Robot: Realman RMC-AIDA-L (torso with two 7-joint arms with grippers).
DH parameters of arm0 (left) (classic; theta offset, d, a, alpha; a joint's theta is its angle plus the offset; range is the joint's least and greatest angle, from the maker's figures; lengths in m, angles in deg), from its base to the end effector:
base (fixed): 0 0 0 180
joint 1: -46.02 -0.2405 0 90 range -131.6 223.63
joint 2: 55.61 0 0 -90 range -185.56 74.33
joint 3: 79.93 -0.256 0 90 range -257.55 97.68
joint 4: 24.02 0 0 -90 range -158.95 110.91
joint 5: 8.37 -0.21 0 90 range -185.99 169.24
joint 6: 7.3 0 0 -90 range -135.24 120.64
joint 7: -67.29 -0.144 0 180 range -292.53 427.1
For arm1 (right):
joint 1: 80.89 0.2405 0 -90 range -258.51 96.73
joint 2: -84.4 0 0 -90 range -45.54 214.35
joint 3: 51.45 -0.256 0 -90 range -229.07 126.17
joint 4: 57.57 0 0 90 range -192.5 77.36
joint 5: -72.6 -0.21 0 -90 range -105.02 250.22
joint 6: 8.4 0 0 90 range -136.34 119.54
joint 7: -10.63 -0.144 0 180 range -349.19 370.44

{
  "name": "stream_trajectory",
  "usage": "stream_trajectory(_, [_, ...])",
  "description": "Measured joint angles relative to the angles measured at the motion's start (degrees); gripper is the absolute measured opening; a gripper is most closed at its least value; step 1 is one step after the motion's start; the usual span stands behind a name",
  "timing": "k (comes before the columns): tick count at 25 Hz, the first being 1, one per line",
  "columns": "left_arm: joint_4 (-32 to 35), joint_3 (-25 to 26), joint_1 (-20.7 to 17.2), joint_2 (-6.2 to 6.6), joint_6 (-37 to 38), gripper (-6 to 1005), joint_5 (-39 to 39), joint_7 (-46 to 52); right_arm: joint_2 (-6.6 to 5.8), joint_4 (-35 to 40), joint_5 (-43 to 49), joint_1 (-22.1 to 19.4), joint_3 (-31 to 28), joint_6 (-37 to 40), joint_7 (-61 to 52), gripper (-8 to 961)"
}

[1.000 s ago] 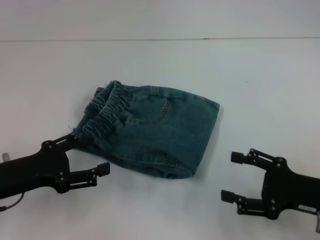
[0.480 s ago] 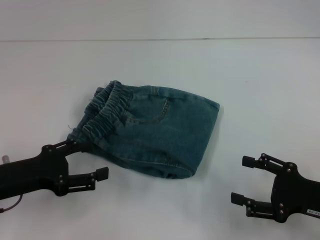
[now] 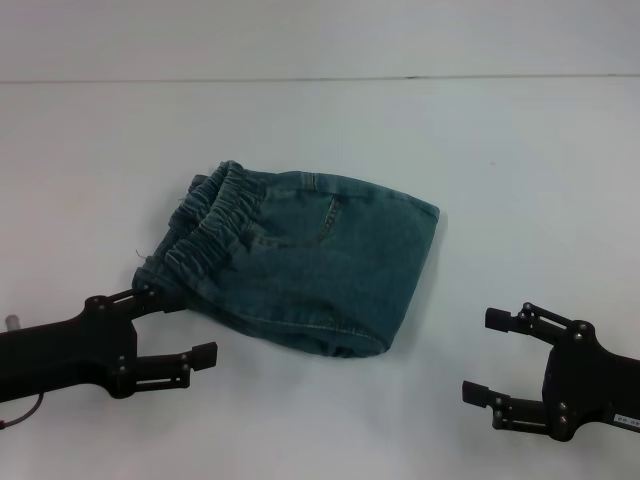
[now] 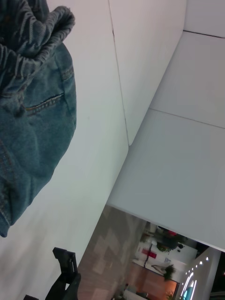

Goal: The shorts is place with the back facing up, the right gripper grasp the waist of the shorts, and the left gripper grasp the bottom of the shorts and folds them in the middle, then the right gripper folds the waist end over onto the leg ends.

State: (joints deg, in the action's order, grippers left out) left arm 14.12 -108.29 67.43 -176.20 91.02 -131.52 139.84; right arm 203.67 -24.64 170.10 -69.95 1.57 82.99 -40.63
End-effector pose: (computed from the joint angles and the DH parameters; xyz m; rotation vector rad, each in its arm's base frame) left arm -0.3113 0.2632 0.0033 -2.6934 -0.7336 -0.7318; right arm 0.3187 0.2275 -0.0232 -2.6333 0.3784 0.7793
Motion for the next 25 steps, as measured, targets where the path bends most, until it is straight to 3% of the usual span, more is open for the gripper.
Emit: stream_trajectory(25, [0.80, -1.84, 1.54, 0.46, 4.08, 919, -4.48, 0.96, -0.36, 0.33, 4.49, 2.92, -0.31, -0.46, -2.78, 910])
